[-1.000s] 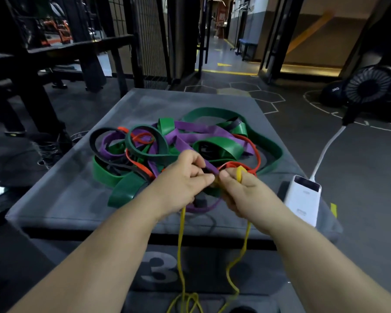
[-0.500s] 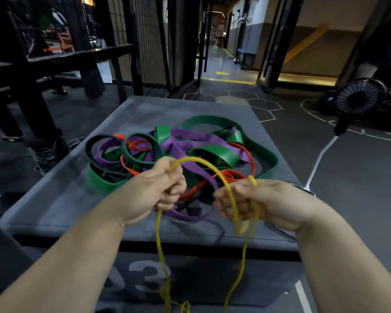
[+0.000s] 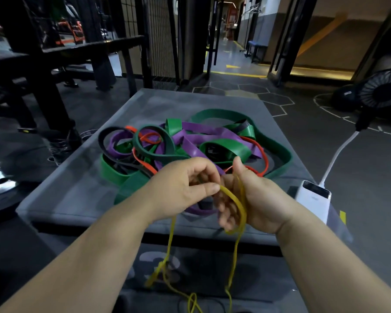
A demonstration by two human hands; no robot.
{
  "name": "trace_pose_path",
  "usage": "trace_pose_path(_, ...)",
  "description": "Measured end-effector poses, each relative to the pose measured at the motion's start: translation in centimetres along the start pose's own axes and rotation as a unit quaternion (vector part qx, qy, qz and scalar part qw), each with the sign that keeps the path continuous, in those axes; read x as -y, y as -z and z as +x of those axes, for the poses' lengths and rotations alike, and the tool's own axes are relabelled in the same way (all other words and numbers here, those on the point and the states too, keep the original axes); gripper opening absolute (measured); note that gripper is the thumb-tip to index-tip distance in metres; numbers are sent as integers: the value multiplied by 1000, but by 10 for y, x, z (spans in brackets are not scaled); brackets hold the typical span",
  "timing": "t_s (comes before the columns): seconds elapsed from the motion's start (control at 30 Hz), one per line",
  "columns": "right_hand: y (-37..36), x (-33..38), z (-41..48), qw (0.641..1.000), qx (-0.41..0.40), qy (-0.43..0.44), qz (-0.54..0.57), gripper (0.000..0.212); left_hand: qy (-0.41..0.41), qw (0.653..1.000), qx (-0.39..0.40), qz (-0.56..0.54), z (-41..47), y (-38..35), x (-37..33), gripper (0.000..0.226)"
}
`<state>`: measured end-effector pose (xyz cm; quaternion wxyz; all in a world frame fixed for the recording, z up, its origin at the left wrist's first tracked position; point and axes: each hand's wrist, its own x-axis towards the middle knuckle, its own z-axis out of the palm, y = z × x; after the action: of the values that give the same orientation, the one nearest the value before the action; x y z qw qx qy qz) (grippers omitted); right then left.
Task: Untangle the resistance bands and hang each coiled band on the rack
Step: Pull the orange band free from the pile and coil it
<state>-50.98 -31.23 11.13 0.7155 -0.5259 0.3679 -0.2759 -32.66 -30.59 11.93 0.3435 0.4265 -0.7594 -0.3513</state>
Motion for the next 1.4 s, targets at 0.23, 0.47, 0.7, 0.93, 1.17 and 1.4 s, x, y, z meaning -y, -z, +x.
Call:
trace_pose_path(0.23, -10, -2, -4, 989, 146, -35, 0, 74, -54, 993, -51, -97, 4, -4, 4, 10)
trace_pose_path(0.47, -4, 0, -5, 975, 195, -52, 87, 58, 80, 974, 73, -197, -2, -14, 10, 29)
trace_pose_path(0.7, 4, 2, -7, 981, 162, -69, 76, 56, 68, 967, 17, -244, -1, -12, -1, 32)
trace_pose_path(0.93, 14, 1, -4, 958, 244, -43, 141, 38, 57, 975, 5, -216, -1, -11, 1, 29)
trace_pose_path(1.17, 20, -2, -3, 951, 268, -48, 147, 37, 57, 963, -64, -254, 1, -11, 0, 24)
trace_pose_path(1.4, 16, -5, -6, 933, 321, -44, 159, 37, 105, 928, -167, -315, 3, -12, 0, 26)
